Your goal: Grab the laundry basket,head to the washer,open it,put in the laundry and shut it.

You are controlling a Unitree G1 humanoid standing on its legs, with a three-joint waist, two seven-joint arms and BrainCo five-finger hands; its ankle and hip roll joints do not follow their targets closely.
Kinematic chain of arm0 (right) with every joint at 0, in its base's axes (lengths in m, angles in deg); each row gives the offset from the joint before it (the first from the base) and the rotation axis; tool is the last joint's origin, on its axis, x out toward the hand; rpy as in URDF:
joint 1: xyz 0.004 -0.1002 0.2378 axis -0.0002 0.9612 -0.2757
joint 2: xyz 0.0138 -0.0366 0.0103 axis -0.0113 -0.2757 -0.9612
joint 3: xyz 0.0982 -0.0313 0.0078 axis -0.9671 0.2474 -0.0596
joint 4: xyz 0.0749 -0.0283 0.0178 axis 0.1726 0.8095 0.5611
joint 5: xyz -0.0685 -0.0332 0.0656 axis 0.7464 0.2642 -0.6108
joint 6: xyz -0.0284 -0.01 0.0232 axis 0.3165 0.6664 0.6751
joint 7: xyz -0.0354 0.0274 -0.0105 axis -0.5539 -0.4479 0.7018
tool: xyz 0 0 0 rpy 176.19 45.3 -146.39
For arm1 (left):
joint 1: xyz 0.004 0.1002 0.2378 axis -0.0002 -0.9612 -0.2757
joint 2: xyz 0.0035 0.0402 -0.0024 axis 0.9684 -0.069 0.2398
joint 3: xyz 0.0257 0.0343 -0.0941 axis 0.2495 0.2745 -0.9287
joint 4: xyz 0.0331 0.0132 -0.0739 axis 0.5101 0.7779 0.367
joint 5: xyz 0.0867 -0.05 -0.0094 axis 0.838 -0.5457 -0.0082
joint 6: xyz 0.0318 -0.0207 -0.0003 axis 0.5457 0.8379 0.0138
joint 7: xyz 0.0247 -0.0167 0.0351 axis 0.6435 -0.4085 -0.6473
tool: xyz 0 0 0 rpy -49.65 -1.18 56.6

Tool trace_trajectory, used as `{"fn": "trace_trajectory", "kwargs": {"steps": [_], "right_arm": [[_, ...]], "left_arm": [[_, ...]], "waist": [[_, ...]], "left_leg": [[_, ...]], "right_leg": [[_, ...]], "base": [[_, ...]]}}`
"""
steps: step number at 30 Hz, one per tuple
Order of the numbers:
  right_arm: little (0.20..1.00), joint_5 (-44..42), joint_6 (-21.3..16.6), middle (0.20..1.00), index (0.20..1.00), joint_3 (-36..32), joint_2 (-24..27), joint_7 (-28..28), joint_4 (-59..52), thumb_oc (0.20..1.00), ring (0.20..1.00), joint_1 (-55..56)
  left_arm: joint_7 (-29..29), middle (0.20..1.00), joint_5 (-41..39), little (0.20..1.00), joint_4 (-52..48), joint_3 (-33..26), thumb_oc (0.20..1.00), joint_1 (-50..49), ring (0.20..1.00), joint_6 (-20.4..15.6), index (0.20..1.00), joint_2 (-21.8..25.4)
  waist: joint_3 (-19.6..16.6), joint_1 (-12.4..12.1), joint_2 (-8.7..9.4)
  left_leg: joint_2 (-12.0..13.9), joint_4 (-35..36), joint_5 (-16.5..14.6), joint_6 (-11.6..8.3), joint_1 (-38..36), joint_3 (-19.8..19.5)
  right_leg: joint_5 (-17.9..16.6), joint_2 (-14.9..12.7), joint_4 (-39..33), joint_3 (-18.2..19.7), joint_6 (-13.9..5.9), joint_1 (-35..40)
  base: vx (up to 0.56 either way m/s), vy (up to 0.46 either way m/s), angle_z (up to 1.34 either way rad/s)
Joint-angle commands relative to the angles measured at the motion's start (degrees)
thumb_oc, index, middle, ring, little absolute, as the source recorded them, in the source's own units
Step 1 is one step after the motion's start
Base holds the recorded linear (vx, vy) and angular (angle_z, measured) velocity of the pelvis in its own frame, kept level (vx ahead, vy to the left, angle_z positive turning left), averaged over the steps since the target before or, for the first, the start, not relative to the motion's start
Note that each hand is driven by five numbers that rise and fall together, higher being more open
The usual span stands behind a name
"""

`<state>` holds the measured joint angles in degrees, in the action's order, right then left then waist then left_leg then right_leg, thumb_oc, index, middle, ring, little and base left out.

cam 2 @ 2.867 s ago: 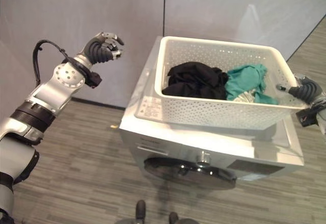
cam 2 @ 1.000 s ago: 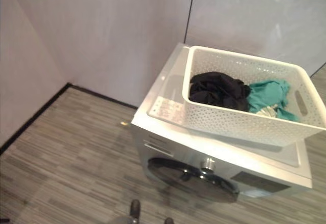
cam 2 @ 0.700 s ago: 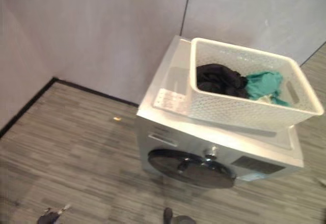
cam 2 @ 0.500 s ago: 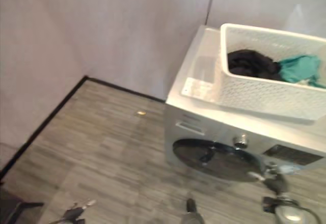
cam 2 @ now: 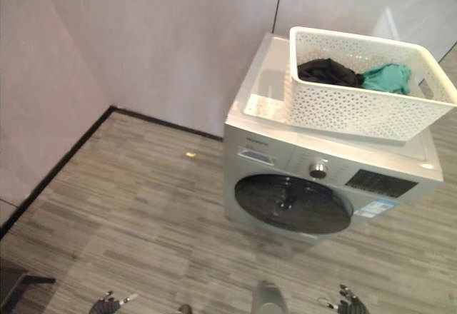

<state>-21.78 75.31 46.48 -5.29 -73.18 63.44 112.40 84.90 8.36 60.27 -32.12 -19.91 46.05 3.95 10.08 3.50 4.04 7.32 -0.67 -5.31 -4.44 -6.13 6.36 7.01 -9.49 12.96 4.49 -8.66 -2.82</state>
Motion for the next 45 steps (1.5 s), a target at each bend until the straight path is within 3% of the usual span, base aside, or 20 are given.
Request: {"fn": "trace_trajectory", "kwargs": {"steps": [1,4,6,9,10,12,15,17,18,19,22,26,27,29,30,31,33,34,40,45], "right_arm": [[1.000,6.0,-2.0,1.000,1.000,-4.1,6.8,1.8,-7.8,1.000,1.000,-4.2],[1.000,9.8,-3.0,1.000,1.000,-2.2,9.2,5.2,-9.1,1.000,1.000,-9.5],[1.000,11.6,-3.5,1.000,1.000,0.0,10.9,6.9,-9.8,1.000,1.000,-12.6],[1.000,12.4,-3.7,1.000,1.000,3.7,12.3,7.9,-9.2,1.000,1.000,-17.1],[1.000,12.4,-3.8,1.000,1.000,3.8,12.3,7.9,-9.1,1.000,1.000,-17.2],[1.000,11.5,-3.6,1.000,1.000,5.4,12.1,8.4,-8.6,1.000,1.000,-18.3],[1.000,9.7,-3.5,1.000,1.000,6.9,11.3,8.1,-8.2,1.000,1.000,-19.4],[1.000,9.1,-3.2,1.000,1.000,7.0,10.8,7.8,-8.6,1.000,1.000,-19.0],[1.000,9.1,-3.2,1.000,1.000,7.0,10.8,7.8,-8.6,1.000,1.000,-19.0],[1.000,9.0,-3.2,1.000,1.000,7.7,10.7,7.7,-8.2,1.000,1.000,-19.7],[1.000,9.9,-2.8,1.000,1.000,8.0,9.4,8.3,-6.5,1.000,1.000,-21.0],[1.000,10.4,-2.8,1.000,1.000,6.7,8.5,7.6,-8.0,1.000,1.000,-20.4],[1.000,10.8,-2.8,1.000,1.000,6.3,8.4,7.3,-8.3,1.000,1.000,-20.0],[1.000,11.1,-2.7,1.000,1.000,5.5,8.4,6.9,-9.3,1.000,1.000,-19.0],[1.000,11.1,-2.7,1.000,1.000,5.4,8.4,6.9,-9.3,1.000,1.000,-18.9],[1.000,11.9,-2.4,1.000,1.000,4.2,8.5,6.8,-9.7,1.000,1.000,-17.7],[1.000,12.4,-2.0,1.000,1.000,3.0,8.6,6.7,-10.2,1.000,1.000,-16.7],[1.000,12.7,-1.9,1.000,1.000,1.9,8.7,6.0,-11.4,1.000,1.000,-15.0],[1.000,13.4,-2.4,1.000,1.000,1.3,9.9,3.6,-14.8,1.000,1.000,-11.3],[1.000,13.1,-3.0,1.000,1.000,0.3,12.8,2.0,-15.9,1.000,1.000,-8.7]], "left_arm": [[-1.3,1.000,1.4,1.000,1.1,-1.2,1.000,2.6,1.000,-1.2,1.000,0.3],[-2.7,1.000,0.5,1.000,2.4,-1.5,1.000,3.1,1.000,-1.5,1.000,-0.5],[-3.0,1.000,0.3,1.000,2.3,-0.1,1.000,3.4,1.000,-1.2,1.000,-1.5],[-3.2,1.000,-0.6,1.000,1.9,2.0,1.000,4.0,1.000,-1.3,1.000,-3.3],[-3.2,1.000,-0.6,1.000,1.9,2.0,1.000,4.1,1.000,-1.3,1.000,-3.3],[-3.5,1.000,-1.4,1.000,0.2,3.2,1.000,5.0,1.000,-1.3,1.000,-3.9],[-3.1,1.000,-0.9,1.000,-2.6,4.5,1.000,5.3,1.000,-1.4,1.000,-4.5],[-2.9,1.000,-0.7,1.000,-4.2,5.1,1.000,5.1,1.000,-1.4,1.000,-5.0],[-2.9,1.000,-0.7,1.000,-4.2,5.1,1.000,5.1,1.000,-1.4,1.000,-5.0],[-2.3,1.000,-0.8,1.000,-3.6,5.8,1.000,4.5,1.000,-1.2,1.000,-5.7],[-1.9,1.000,-0.2,1.000,-3.7,6.4,1.000,5.0,1.000,-0.8,1.000,-5.6],[-0.4,1.000,2.2,1.000,-3.8,6.8,1.000,4.3,1.000,-0.3,1.000,-4.3],[-0.3,1.000,2.5,1.000,-3.6,6.5,1.000,4.2,1.000,-0.2,1.000,-4.1],[-0.5,1.000,2.0,1.000,-3.6,5.9,1.000,4.2,1.000,-0.5,1.000,-3.7],[-0.5,1.000,2.0,1.000,-3.6,5.9,1.000,4.2,1.000,-0.5,1.000,-3.7],[-0.6,1.000,1.7,1.000,-3.8,5.6,1.000,4.3,1.000,-0.7,1.000,-3.5],[-0.7,1.000,1.2,1.000,-4.4,5.3,1.000,4.5,1.000,-0.7,1.000,-3.2],[-0.7,1.000,1.2,1.000,-4.6,4.8,1.000,4.6,1.000,-0.9,1.000,-2.7],[0.1,1.000,1.2,1.000,-4.5,4.1,1.000,3.5,1.000,-1.2,1.000,-2.4],[-0.5,1.000,-1.2,1.000,-6.2,2.6,1.000,2.9,1.000,-2.0,1.000,-2.1]], "waist": [[-2.4,-2.3,-0.09],[-2.3,-3.6,0.91],[-1.8,-4.4,1.37],[-0.4,-5.2,1.13],[-0.4,-5.0,1.12],[1.2,-5.4,1.82],[1.8,-5.9,2.01],[1.5,-6.0,1.40],[1.5,-5.9,1.37],[0.7,-5.9,0.17],[-0.4,-6.0,-0.23],[0.0,-5.2,-0.85],[0.2,-5.1,-1.26],[0.5,-5.2,-2.22],[0.5,-5.1,-2.25],[0.7,-5.0,-2.99],[1.0,-4.4,-2.64],[0.8,-4.2,-1.34],[-0.5,-5.0,1.75],[-1.3,-4.7,1.91]], "left_leg": [[-3.2,-0.1,1.5,4.85,3.6,-6.0],[0.7,0.6,4.0,2.91,4.5,-7.6],[5.6,1.9,8.0,1.11,5.9,-8.9],[6.7,-1.5,10.4,1.86,9.1,-9.4],[6.7,-1.9,10.2,1.87,9.5,-9.6],[3.6,-8.2,8.3,3.58,13.6,-6.0],[-1.6,-15.6,1.8,5.40,16.2,2.1],[-4.5,-17.2,-0.1,6.12,16.6,4.9],[-4.5,-17.3,-0.1,6.13,16.7,4.9],[-6.8,-11.7,-1.0,7.07,12.9,5.4],[-9.2,-7.5,-0.6,8.40,12.0,1.7],[-8.8,-3.3,0.3,8.73,8.9,0.4],[-8.4,-2.4,0.6,8.55,8.3,-0.1],[-7.2,-2.0,0.7,8.19,7.9,-0.6],[-7.2,-2.0,0.6,8.17,7.8,-0.6],[-5.9,-1.9,0.1,7.59,7.3,-1.6],[-5.6,-2.4,-0.3,7.31,7.2,-2.2],[-5.7,-2.5,-0.5,7.06,7.2,-2.4],[-4.7,-1.2,0.3,5.55,6.2,-1.0],[-2.2,1.9,2.7,3.24,5.8,-1.6]], "right_leg": [[-5.3,0.1,-5.9,4.4,1.27,1.7],[-2.8,3.0,-8.4,5.0,2.55,2.3],[-2.0,6.6,-10.1,2.3,4.74,3.8],[-2.3,8.3,-12.4,-0.4,6.42,6.4],[-2.3,8.3,-12.5,-0.5,6.41,6.4],[-2.5,7.8,-12.6,-3.1,6.97,7.0],[-2.5,6.9,-13.3,-6.7,6.55,7.5],[-2.2,6.9,-13.1,-8.3,6.78,7.1],[-2.2,7.0,-13.1,-8.4,6.77,7.0],[-1.9,7.6,-13.5,-10.0,6.36,7.1],[-1.9,7.7,-10.4,-12.1,6.06,5.3],[-0.8,7.9,1.0,-11.6,2.42,0.2],[-1.5,6.8,2.0,-11.4,1.81,-0.8],[-2.2,3.7,0.9,-11.9,3.14,-1.4],[-2.2,3.7,0.9,-11.9,3.15,-1.2],[-4.2,-0.5,-1.3,-13.3,3.55,-1.6],[-7.8,-3.0,-3.3,-11.4,2.68,-1.9],[-9.9,-4.1,-6.0,-9.2,1.72,-0.9],[-9.8,-3.7,-10.2,-10.7,0.34,1.6],[-8.4,-1.6,-13.4,-13.6,0.65,3.7]], "base": [[-0.10,-0.423,-0.03],[-0.09,-0.472,-0.12],[-0.07,-0.608,0.20],[-0.06,-0.388,0.55],[-0.10,-0.269,0.51],[-0.12,-0.159,0.27],[-0.05,-0.083,0.56],[0.00,-0.016,0.49],[0.08,0.025,0.65],[0.10,0.045,0.66],[0.08,0.051,0.28],[0.09,0.002,0.06],[0.07,-0.061,0.04],[0.06,-0.077,0.15],[0.07,-0.138,0.23],[0.06,-0.152,0.21],[0.06,-0.229,0.13],[0.03,-0.192,0.10],[0.05,-0.196,-0.02],[0.05,-0.191,-0.06]]}}
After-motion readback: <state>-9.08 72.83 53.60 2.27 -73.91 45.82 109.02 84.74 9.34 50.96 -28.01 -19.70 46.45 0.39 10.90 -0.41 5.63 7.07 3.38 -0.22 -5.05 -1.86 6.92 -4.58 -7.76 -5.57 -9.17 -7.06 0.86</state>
